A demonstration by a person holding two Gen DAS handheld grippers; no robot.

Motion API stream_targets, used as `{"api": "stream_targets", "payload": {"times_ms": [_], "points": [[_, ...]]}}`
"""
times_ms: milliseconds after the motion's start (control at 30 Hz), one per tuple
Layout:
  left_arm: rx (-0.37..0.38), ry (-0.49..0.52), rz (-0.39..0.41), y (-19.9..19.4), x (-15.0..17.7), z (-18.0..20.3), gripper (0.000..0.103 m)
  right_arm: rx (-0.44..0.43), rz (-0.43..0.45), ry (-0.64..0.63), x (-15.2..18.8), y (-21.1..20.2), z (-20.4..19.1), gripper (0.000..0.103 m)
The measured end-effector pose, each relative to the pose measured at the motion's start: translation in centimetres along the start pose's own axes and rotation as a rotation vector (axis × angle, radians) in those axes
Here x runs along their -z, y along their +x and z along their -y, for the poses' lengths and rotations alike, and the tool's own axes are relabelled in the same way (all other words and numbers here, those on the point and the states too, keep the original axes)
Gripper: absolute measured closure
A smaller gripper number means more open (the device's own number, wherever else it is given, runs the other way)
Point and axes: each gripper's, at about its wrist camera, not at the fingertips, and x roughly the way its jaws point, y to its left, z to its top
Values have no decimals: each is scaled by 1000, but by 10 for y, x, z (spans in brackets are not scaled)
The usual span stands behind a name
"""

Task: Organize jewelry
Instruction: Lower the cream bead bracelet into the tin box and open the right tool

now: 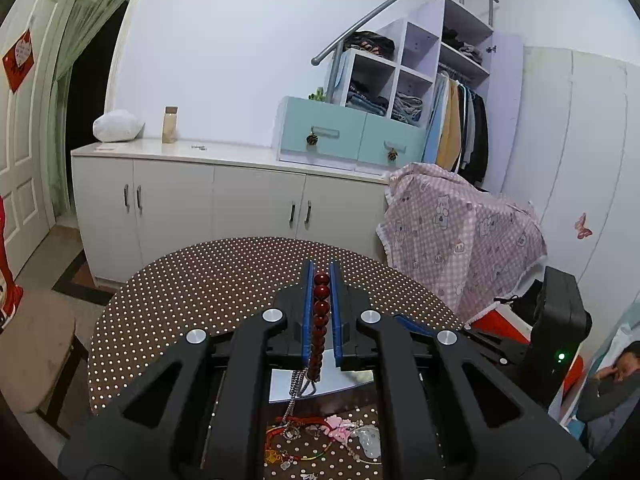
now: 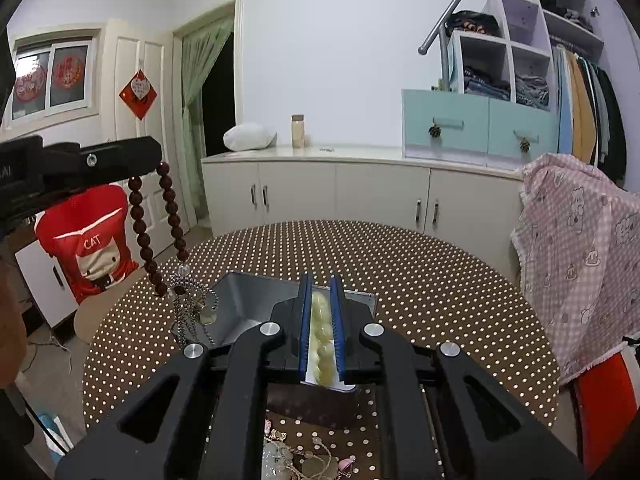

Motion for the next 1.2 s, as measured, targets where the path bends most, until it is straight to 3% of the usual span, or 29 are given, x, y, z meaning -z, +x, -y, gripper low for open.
{"api": "stream_targets", "payload": {"times_ms": [133, 367, 533, 933, 1000, 1067, 1200], "points": [[7, -6, -3, -1, 1, -2, 95, -16, -2, -5, 0, -3, -3, 92], [18, -9, -3, -5, 0, -3, 95, -156, -4, -7, -1, -13, -18, 79], [20, -9, -3, -6, -2, -2, 95, -228, -22, -25, 3, -12, -31, 79], [24, 3, -17, -13, 0, -2, 95, -273, -57, -45, 9, 9, -49, 79], [21, 6, -16, -14, -1, -2, 95, -269, -54, -34, 10, 10, -48, 81], [14, 7, -16, -15, -1, -4, 95, -276, -54, -17, 9, 10, -46, 94], [4, 1, -22, -14, 1, -6, 95, -276, -51, -12, 7, 8, -43, 100]]}}
